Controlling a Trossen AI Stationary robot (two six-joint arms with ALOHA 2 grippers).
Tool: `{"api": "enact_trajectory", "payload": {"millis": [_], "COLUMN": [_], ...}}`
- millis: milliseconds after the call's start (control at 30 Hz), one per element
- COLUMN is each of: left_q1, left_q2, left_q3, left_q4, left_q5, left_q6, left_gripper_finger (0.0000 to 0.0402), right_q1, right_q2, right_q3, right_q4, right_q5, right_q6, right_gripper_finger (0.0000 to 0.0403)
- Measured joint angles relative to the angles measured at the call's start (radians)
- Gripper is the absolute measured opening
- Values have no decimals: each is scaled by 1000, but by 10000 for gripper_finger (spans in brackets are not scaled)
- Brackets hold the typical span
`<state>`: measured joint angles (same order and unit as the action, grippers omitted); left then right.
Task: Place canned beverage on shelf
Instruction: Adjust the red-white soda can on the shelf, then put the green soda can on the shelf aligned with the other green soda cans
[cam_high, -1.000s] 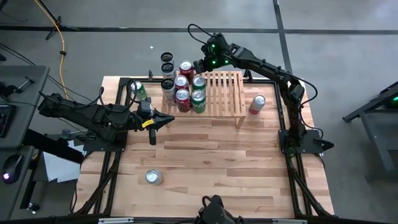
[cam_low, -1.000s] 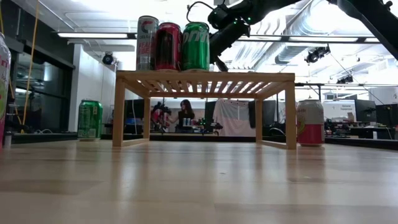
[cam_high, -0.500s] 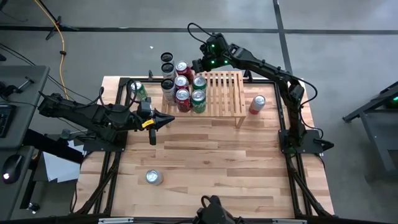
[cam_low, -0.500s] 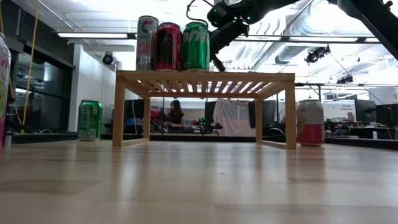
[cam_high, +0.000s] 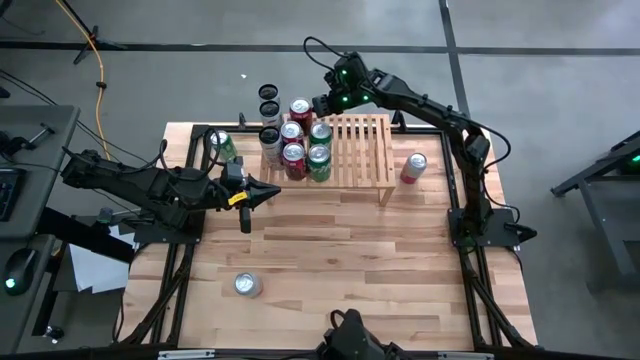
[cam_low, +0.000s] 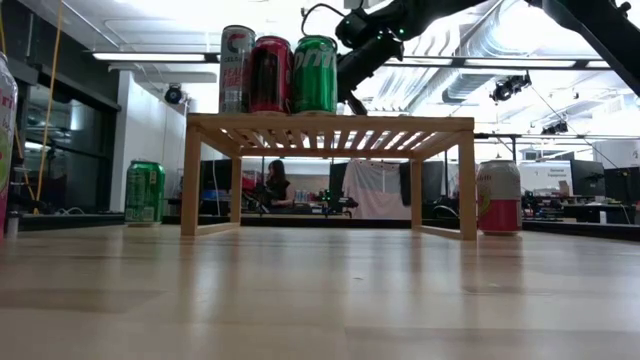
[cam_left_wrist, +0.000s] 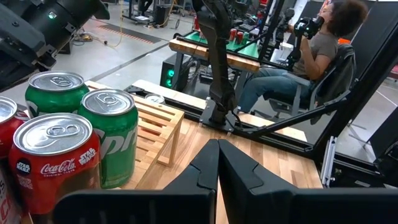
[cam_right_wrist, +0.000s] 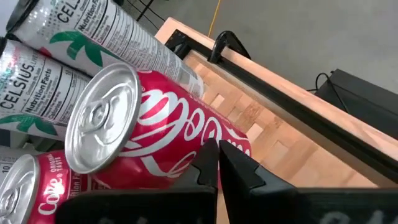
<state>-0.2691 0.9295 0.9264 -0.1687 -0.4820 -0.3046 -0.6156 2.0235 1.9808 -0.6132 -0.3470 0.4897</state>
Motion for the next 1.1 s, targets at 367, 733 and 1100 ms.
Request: {"api": "enact_trajectory", "payload": {"millis": [367, 733, 1100], "left_q1": [0, 0, 0], "left_q2": [0, 0, 0], "left_q3": [0, 0, 0], "left_q4": [1, 3, 17], "left_q5": [0, -3, -6], "left_q6": [-8, -8, -6], "left_gripper_finger": [0, 0, 0], "right_q1": [-53, -49, 246], "right_q2": [-54, -296, -649], "right_q3": [0, 0, -25], "right_q4": [-39, -451, -662], "right_q5": [41, 134, 281], "right_q6": [-58, -437, -449], "right_gripper_finger": [0, 0, 0]}}
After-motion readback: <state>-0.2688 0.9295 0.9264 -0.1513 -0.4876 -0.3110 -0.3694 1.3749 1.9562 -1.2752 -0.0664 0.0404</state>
